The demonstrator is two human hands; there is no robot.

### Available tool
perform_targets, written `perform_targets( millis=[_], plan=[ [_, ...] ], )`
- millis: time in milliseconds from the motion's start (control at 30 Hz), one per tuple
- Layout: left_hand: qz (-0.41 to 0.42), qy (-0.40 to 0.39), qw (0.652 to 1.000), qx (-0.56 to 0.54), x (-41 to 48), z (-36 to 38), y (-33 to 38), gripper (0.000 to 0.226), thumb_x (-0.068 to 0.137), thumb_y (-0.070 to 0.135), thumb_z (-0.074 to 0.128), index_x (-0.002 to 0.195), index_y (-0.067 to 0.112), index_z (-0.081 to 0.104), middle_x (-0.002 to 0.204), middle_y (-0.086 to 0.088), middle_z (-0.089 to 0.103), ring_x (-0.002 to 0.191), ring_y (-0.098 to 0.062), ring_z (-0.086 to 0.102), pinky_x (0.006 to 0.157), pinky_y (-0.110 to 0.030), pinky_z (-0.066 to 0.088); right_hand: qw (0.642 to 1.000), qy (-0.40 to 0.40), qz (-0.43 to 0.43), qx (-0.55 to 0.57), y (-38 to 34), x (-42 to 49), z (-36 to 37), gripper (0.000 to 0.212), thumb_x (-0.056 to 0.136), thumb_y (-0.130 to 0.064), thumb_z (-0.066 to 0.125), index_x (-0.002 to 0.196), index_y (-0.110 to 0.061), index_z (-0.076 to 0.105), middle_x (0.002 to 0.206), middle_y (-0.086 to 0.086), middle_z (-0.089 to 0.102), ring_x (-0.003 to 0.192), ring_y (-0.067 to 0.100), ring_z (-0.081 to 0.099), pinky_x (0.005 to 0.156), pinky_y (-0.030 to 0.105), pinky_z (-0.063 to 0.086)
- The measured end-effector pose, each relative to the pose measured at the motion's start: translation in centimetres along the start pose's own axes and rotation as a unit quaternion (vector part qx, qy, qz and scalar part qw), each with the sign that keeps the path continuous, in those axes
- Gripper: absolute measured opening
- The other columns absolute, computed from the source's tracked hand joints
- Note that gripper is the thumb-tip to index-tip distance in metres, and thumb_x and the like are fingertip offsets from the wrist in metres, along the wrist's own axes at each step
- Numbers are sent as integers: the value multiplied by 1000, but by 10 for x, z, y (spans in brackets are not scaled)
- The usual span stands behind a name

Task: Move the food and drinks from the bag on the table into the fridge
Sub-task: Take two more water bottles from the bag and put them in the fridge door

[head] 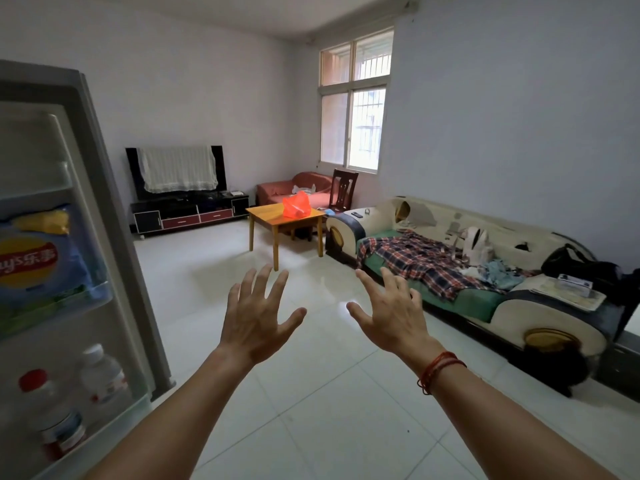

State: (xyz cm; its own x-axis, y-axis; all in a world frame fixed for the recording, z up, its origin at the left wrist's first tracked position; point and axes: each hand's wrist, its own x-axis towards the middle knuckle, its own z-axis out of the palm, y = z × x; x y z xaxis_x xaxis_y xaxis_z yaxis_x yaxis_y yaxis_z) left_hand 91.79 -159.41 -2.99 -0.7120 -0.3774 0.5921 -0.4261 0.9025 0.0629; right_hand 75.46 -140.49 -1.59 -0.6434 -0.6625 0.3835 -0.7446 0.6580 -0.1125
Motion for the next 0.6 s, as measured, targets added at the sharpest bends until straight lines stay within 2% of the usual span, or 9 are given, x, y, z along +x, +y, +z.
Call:
perform_targets(
  millis=[133,367,600],
  plan=[
    [-11,-13,1000,4,19,19,-1,78,87,71,33,144,20,46,151,-13,41,139,-39,36,103,-61,38,1000,0,-13,6,8,20,9,70,97,-64,39,158,-38,18,163,14,23,148,33,25,115,56,29],
    [-5,-17,1000,-2,69,69,-13,78,87,70,33,143,18,47,150,-15,42,138,-39,38,104,-58,38,1000,-6,-18,-4,21,79,46,70,97,-65,35,159,-37,15,165,15,19,149,36,22,115,58,29],
    [7,-17,1000,-9,154,146,-55,77,85,69,39,141,16,49,146,-15,45,135,-38,41,101,-55,40,1000,-25,-8,-12,33,181,98,75,95,-68,36,159,-38,11,166,14,13,151,36,18,117,57,26]
  ],
)
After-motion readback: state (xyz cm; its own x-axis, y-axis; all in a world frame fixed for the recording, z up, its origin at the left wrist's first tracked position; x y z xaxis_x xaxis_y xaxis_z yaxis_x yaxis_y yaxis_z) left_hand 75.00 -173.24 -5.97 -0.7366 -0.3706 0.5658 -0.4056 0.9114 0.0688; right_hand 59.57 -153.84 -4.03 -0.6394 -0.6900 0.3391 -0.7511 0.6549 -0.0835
